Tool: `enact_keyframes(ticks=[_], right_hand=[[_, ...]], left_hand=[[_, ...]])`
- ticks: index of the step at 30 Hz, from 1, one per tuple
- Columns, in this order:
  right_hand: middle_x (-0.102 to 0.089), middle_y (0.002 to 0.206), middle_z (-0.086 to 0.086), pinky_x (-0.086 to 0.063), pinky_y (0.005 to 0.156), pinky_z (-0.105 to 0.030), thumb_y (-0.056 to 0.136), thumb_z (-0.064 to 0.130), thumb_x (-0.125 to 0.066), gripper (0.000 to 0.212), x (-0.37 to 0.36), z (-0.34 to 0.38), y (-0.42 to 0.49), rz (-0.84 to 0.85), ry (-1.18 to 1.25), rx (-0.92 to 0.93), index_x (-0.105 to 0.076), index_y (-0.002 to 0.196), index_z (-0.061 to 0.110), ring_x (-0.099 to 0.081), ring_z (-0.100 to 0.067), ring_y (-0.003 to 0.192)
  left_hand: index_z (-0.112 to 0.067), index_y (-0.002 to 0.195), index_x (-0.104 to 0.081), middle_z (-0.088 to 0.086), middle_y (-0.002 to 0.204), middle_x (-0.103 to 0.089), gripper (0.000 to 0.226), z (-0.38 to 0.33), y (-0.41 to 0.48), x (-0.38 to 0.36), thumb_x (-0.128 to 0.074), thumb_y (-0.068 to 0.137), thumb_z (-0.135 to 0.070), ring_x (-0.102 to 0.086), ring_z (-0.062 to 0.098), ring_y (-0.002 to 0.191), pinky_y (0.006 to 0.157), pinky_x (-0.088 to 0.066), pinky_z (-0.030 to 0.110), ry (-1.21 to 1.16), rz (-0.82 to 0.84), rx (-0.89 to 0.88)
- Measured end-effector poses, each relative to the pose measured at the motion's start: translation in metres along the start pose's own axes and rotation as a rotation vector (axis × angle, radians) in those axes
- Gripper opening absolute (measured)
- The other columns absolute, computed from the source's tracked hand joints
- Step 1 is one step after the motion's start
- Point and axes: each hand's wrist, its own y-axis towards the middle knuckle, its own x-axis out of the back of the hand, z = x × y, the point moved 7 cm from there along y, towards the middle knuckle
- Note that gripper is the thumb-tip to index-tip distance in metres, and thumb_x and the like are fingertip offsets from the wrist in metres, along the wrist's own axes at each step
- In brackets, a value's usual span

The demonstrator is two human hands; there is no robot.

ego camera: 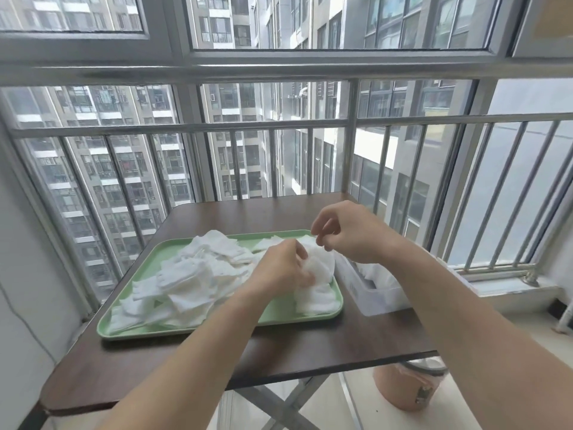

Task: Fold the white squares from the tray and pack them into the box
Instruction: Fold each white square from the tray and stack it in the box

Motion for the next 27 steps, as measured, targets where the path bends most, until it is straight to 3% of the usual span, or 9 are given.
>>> enact_keyframes(ticks=[2,5,7,9,11,15,20,23,27], right_hand=[[-0.074,0.088,0.008,-0.05,0.068,-0.013,0.088,0.007,-0.065,0.019,-0.002,0.002,-0.001,0.01,-0.041,0.019,-0.074,0.099,0.02,-0.067,0.001,0.079],[-0.072,0.093,0.008,-0.056,0.075,-0.022,0.087,0.012,-0.068,0.016,-0.005,0.006,-0.004,0.046,-0.16,0.035,-0.074,0.098,0.022,-0.067,-0.005,0.084],[-0.072,0.093,0.01,-0.053,0.071,-0.016,0.086,0.012,-0.07,0.018,-0.012,0.011,-0.009,0.127,-0.221,0.051,-0.073,0.1,0.023,-0.067,-0.007,0.085],[-0.072,0.1,0.01,-0.048,0.068,-0.013,0.084,0.012,-0.074,0.026,-0.029,0.016,-0.013,0.275,-0.288,0.082,-0.072,0.108,0.023,-0.067,-0.007,0.089],[-0.068,0.116,0.007,-0.046,0.079,-0.018,0.085,0.014,-0.075,0.038,-0.051,0.017,-0.016,0.414,-0.37,0.097,-0.067,0.122,0.021,-0.063,-0.011,0.103],[-0.059,0.129,0.004,-0.047,0.095,-0.03,0.084,0.018,-0.076,0.054,-0.079,0.012,-0.016,0.504,-0.474,0.063,-0.058,0.134,0.023,-0.055,-0.018,0.118],[-0.055,0.129,0.001,-0.037,0.079,-0.023,0.083,0.017,-0.077,0.064,-0.085,0.015,-0.014,0.532,-0.532,0.027,-0.05,0.14,0.024,-0.05,-0.019,0.12],[-0.057,0.124,0.001,-0.036,0.076,-0.023,0.084,0.02,-0.076,0.056,-0.088,0.019,-0.012,0.574,-0.564,0.033,-0.055,0.137,0.023,-0.051,-0.02,0.119],[-0.062,0.098,0.007,-0.042,0.066,-0.026,0.087,0.024,-0.072,0.032,-0.081,0.038,0.003,0.479,-0.501,0.124,-0.066,0.118,0.023,-0.054,-0.018,0.09]], left_hand=[[-0.025,0.095,-0.062,-0.009,0.077,-0.063,0.028,-0.001,-0.001,0.011,-0.082,0.075,-0.02,-0.059,0.008,0.065,0.055,-0.044,0.022,-0.042,-0.018,-0.011],[-0.023,0.083,-0.069,-0.005,0.068,-0.064,0.017,0.003,-0.004,0.035,-0.079,0.075,-0.012,-0.058,0.015,0.062,0.061,-0.047,0.026,-0.112,-0.078,-0.011],[-0.018,0.082,-0.07,-0.003,0.065,-0.062,0.014,0.009,-0.009,0.05,-0.078,0.075,-0.009,-0.056,0.017,0.061,0.063,-0.049,0.031,-0.179,-0.123,0.001],[-0.015,0.085,-0.069,0.001,0.073,-0.065,0.016,0.015,-0.014,0.063,-0.08,0.076,-0.008,-0.06,0.018,0.065,0.064,-0.055,0.035,-0.25,-0.163,0.011],[-0.013,0.089,-0.066,0.004,0.084,-0.066,0.017,0.02,-0.021,0.072,-0.079,0.08,-0.008,-0.064,0.018,0.073,0.059,-0.057,0.032,-0.325,-0.185,0.026],[-0.011,0.095,-0.062,0.01,0.099,-0.069,0.013,0.028,-0.036,0.08,-0.072,0.087,-0.007,-0.073,0.028,0.083,0.055,-0.057,0.027,-0.512,-0.184,0.073],[-0.009,0.097,-0.061,0.009,0.097,-0.07,0.013,0.034,-0.045,0.082,-0.07,0.089,-0.004,-0.076,0.029,0.075,0.059,-0.06,0.03,-0.669,-0.154,0.09],[-0.009,0.107,-0.061,0.011,0.098,-0.072,0.023,0.043,-0.046,0.087,-0.07,0.088,0.0,-0.076,0.024,0.078,0.064,-0.061,0.035,-0.738,-0.186,0.109],[-0.009,0.112,-0.064,0.006,0.09,-0.077,0.025,0.057,-0.048,0.096,-0.071,0.089,-0.002,-0.076,0.023,0.081,0.069,-0.063,0.039,-0.76,-0.206,0.118]])
